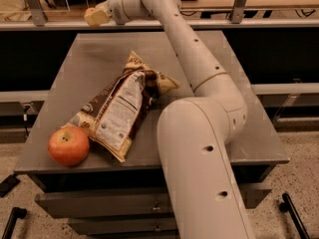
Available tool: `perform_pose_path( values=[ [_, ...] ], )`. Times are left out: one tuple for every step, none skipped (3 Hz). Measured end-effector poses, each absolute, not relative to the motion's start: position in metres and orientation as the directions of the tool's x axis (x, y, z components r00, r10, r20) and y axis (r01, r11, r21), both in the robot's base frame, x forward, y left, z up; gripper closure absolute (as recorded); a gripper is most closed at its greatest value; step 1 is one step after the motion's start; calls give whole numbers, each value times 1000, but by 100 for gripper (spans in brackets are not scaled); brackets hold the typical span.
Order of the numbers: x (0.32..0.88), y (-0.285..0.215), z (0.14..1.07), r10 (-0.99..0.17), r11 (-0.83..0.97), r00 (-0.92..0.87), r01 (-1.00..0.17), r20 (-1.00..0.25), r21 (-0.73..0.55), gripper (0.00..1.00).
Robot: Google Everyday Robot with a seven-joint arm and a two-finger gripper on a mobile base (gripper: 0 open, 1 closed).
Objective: Pick orange
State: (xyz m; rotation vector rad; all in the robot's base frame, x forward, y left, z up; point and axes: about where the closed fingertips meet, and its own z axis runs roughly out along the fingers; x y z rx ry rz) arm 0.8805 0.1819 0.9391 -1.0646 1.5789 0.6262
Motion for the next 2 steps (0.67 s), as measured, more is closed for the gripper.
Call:
perform_pose_path(
  values=[
    [865,165,973,-312,414,19,-897,-950,-154,100],
    [864,165,973,-312,413,19,-898,-950,-153,100]
  ],
)
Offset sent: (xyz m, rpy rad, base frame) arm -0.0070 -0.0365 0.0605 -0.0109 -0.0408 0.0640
